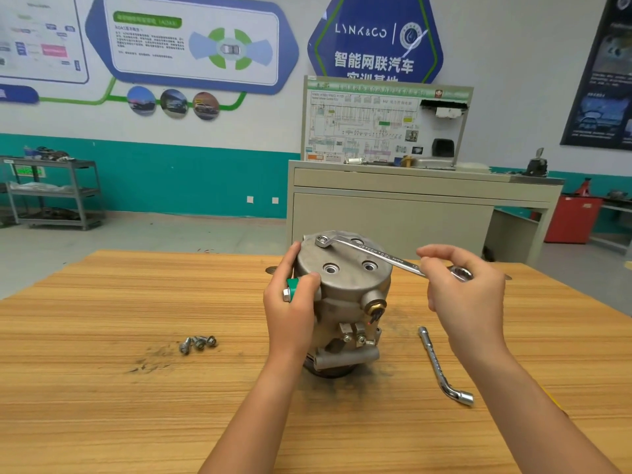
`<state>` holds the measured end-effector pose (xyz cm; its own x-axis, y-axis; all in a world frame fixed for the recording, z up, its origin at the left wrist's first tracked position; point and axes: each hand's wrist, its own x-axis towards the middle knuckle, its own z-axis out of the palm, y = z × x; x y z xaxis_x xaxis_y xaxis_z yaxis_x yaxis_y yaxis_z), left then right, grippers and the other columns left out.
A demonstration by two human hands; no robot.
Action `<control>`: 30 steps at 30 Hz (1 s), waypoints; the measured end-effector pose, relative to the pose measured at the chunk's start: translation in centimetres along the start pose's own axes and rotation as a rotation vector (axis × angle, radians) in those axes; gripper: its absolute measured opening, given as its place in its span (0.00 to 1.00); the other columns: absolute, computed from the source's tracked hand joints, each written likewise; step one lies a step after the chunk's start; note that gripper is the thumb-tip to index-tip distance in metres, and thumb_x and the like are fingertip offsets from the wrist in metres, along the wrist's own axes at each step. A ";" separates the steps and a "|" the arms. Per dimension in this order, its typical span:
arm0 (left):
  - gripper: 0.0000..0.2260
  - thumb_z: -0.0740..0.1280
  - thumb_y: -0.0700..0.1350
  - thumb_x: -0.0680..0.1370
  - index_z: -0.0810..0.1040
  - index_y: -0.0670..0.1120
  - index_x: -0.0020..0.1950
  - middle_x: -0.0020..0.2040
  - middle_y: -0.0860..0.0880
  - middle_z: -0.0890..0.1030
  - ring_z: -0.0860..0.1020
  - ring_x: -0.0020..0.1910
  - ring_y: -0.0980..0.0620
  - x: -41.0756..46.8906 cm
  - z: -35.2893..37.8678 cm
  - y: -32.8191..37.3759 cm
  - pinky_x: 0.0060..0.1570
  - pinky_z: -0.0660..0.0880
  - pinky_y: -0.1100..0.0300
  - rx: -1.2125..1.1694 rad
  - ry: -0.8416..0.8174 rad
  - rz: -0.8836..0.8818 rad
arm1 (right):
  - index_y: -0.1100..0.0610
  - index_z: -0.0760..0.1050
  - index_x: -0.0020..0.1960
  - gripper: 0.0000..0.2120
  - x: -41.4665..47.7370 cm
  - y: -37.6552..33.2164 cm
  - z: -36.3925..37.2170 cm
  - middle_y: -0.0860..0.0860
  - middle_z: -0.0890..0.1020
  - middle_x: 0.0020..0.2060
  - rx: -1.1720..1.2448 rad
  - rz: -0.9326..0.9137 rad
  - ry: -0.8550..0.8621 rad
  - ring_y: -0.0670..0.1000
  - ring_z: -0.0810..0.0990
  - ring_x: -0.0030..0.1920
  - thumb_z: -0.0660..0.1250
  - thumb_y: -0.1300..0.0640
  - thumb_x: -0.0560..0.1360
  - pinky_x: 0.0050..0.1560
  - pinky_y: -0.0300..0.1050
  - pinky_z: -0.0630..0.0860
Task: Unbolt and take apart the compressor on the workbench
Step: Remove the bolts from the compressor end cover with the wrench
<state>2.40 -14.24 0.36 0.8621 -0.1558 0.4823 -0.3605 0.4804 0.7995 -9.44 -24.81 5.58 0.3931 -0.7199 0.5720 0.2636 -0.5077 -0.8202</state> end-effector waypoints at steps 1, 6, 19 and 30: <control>0.25 0.61 0.46 0.67 0.75 0.51 0.64 0.55 0.63 0.76 0.74 0.51 0.72 0.1 -0.1 0.0 0.43 0.72 0.75 0.004 -0.009 0.008 | 0.52 0.78 0.39 0.10 0.1 0.0 0.0 0.45 0.69 0.17 0.005 -0.004 -0.001 0.42 0.65 0.20 0.64 0.66 0.72 0.20 0.34 0.63; 0.24 0.61 0.44 0.67 0.76 0.48 0.63 0.55 0.61 0.77 0.74 0.52 0.74 0.6 -0.5 0.1 0.45 0.70 0.76 -0.001 -0.027 0.031 | 0.52 0.78 0.40 0.12 0.6 0.1 0.6 0.46 0.68 0.16 0.051 -0.058 -0.027 0.42 0.63 0.18 0.62 0.68 0.71 0.19 0.34 0.61; 0.22 0.59 0.43 0.65 0.78 0.51 0.57 0.49 0.57 0.83 0.78 0.50 0.65 2.5 -1.5 0.1 0.43 0.74 0.70 0.035 -0.173 -0.005 | 0.59 0.69 0.50 0.08 11.9 3.3 3.1 0.55 0.79 0.36 -0.181 0.189 -0.112 0.49 0.75 0.30 0.63 0.54 0.76 0.32 0.41 0.71; 0.22 0.59 0.43 0.65 0.79 0.51 0.57 0.39 0.58 0.82 0.78 0.40 0.63 3.2 -1.8 0.2 0.38 0.71 0.73 0.098 -0.229 -0.004 | 0.66 0.50 0.73 0.26 14.4 -1.6 19.1 0.61 0.69 0.66 -1.063 -0.216 -0.683 0.57 0.72 0.60 0.55 0.59 0.79 0.51 0.49 0.73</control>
<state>5.78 -13.10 1.39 0.7645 -0.3539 0.5388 -0.3998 0.3954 0.8269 12.64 -25.31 14.95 0.8840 -0.3484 0.3118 -0.3270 -0.9373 -0.1202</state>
